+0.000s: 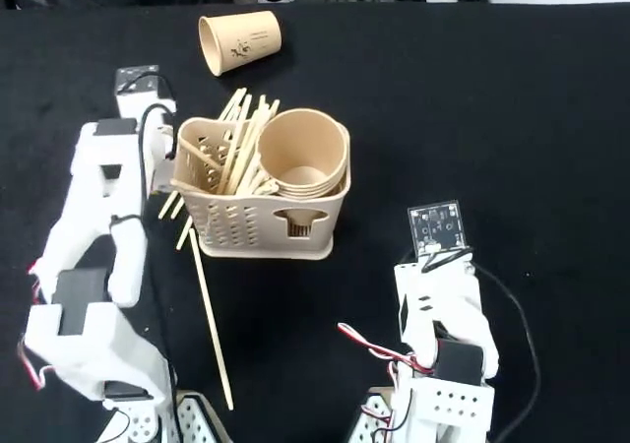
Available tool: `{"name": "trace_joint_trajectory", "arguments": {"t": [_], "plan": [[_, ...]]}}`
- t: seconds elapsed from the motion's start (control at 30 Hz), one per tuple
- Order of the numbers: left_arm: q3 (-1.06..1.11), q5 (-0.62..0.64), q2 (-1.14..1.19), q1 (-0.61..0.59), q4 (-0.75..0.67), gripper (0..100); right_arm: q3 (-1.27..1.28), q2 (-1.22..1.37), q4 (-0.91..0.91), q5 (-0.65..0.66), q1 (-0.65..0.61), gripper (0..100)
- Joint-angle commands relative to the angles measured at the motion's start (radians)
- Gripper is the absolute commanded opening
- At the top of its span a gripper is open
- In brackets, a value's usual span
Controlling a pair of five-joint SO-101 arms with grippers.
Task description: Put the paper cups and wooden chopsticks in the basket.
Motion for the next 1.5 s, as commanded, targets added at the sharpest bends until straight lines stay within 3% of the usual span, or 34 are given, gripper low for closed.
{"name": "trace_joint_trajectory", "arguments": {"t": [0.0,0.3,0.5,0.67,0.87,1.13,1.47], "plan": [[-0.071,-0.029,0.051,0.07,-0.008,19,-0.004,-0.047,0.005,0.002,-0.014,1.2],[-0.096,-0.052,0.153,0.087,-0.009,18,-0.004,-0.047,0.005,0.002,-0.014,1.2],[-0.085,-0.132,0.184,0.085,-0.072,3,-0.004,-0.047,0.005,0.002,-0.014,1.2],[-0.084,-0.19,0.216,0.085,-0.068,3,-0.004,-0.05,0.015,0.002,-0.014,1.2],[-0.084,-0.192,0.152,0.09,0.038,3,-0.004,-0.05,0.015,0.002,-0.014,1.2],[0.125,-0.192,-0.178,0.094,0.034,3,-0.004,-0.05,0.014,0.002,-0.014,1.2],[0.647,-0.172,-0.875,0.051,-0.333,3,-0.004,-0.051,0.014,0.002,-0.014,1.2]]}}
